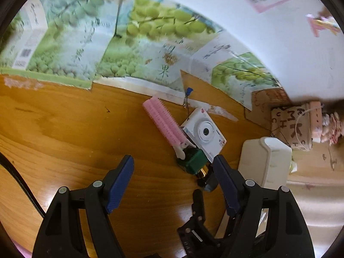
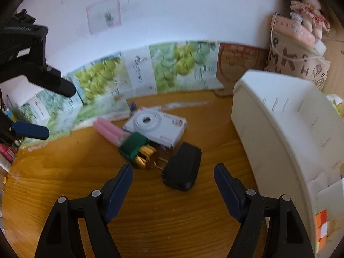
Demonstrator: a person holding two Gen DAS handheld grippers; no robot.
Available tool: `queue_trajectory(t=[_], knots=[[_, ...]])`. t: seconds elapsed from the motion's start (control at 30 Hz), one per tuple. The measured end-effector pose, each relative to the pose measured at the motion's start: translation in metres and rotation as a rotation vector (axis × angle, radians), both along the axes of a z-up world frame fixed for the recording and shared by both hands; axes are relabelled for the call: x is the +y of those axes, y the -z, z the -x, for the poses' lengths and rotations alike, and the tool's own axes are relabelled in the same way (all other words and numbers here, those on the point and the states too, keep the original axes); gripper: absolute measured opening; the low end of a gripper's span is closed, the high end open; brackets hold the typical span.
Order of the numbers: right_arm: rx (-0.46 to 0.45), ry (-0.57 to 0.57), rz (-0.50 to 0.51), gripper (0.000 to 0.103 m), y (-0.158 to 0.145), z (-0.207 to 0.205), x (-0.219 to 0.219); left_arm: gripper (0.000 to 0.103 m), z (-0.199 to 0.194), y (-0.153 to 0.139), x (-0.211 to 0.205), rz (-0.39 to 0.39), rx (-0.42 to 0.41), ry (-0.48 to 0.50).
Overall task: Organize rigid objects
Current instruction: 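Grasp the pink hair roller with the left tool while the right tool grasps the black case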
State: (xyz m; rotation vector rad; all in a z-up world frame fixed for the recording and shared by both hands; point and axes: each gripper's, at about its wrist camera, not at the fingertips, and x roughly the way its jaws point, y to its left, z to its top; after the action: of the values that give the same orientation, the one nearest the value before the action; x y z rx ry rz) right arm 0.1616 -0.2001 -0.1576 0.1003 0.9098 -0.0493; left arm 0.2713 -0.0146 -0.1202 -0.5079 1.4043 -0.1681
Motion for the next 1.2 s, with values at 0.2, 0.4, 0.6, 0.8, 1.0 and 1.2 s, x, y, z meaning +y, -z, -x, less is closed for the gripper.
queue_trajectory(t=[0.2, 0.4, 0.6, 0.8, 1.0, 1.2], knots=[[0.018, -0.029, 0.027, 0.079, 0.018, -0.006, 0.005, 0.078, -0.01, 0.023, -0.002, 0.019, 0.033, -0.058], [0.043, -0.045, 0.046, 0.078, 0.025, -0.009, 0.01, 0.077, -0.018, 0.039, -0.009, 0.018, 0.043, -0.067], [0.021, -0.078, 0.079, 0.078, 0.027, -0.011, 0.016, 0.071, -0.026, 0.051, -0.017, 0.001, 0.043, -0.066], [0.047, -0.084, 0.067, 0.078, 0.031, -0.015, 0.016, 0.06, -0.03, 0.065, -0.024, -0.019, 0.072, -0.062], [0.056, -0.076, 0.065, 0.078, 0.032, -0.017, 0.014, 0.048, -0.032, 0.068, -0.024, -0.027, 0.069, -0.065], [0.057, -0.087, 0.065, 0.079, 0.032, -0.019, 0.015, 0.034, -0.033, 0.067, -0.026, 0.025, 0.058, -0.067]])
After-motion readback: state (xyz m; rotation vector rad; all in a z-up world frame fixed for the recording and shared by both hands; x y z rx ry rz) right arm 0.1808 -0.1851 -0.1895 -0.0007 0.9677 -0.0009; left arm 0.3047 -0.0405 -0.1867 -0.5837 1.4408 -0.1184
